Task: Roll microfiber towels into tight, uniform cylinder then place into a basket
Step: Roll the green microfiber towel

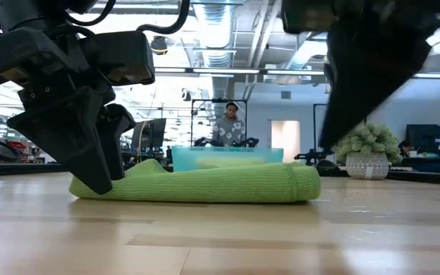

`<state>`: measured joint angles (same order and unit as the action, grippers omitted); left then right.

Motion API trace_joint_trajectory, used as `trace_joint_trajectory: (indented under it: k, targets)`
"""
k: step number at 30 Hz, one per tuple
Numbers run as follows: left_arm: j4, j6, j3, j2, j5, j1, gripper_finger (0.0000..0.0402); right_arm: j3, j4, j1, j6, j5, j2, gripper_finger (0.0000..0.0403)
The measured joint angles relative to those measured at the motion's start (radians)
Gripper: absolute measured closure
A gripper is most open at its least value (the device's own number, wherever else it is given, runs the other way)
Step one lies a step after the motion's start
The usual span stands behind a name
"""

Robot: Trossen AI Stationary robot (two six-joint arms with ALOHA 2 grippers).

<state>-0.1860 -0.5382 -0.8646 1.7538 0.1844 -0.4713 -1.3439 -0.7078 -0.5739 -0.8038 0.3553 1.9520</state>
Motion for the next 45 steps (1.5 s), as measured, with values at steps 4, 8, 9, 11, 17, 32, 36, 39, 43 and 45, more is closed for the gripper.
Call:
trace_joint_trajectory:
  k: [4,8,9,11,17,32,36,39,43,45]
  targets:
    - [0.005,-0.001,0.001,0.0,0.0,0.0,0.0227,0.001,-0.046,-0.026,0.019,0.056,-0.026,0.031]
    - [0.01,-0.001,0.001,0.0,0.0,0.0,0.0227,-0.002,-0.017,-0.09,0.171,0.198,-0.032,0.031]
    - [0.012,-0.001,0.001,0.0,0.001,0.0,0.0227,-0.002,-0.003,-0.106,0.219,0.24,-0.023,0.031]
    - [0.013,-0.001,0.001,0.0,0.001,0.0,0.0227,-0.002,0.048,-0.13,0.301,0.281,0.003,0.031]
    - [0.016,-0.001,0.001,0.0,0.002,0.0,0.0227,-0.002,0.153,-0.14,0.523,0.267,0.055,0.031]
    - [0.018,-0.001,0.001,0.0,0.002,0.0,0.0227,-0.005,0.207,-0.053,0.652,0.146,0.083,0.0181]
    - [0.018,-0.001,0.001,0.0,0.002,0.0,0.0227,-0.004,0.202,-0.033,0.639,0.139,0.084,0.0167]
    - [0.018,-0.001,0.001,0.0,0.002,0.0,0.0227,-0.004,0.203,-0.018,0.635,0.144,0.104,0.0171]
    - [0.017,0.0,0.001,0.0,0.002,0.0,0.0227,-0.005,0.173,0.0,0.603,0.113,0.137,0.0178]
    - [0.016,0.001,0.001,0.001,0.003,0.0,0.0227,-0.009,0.17,0.005,0.588,0.099,0.152,0.0182]
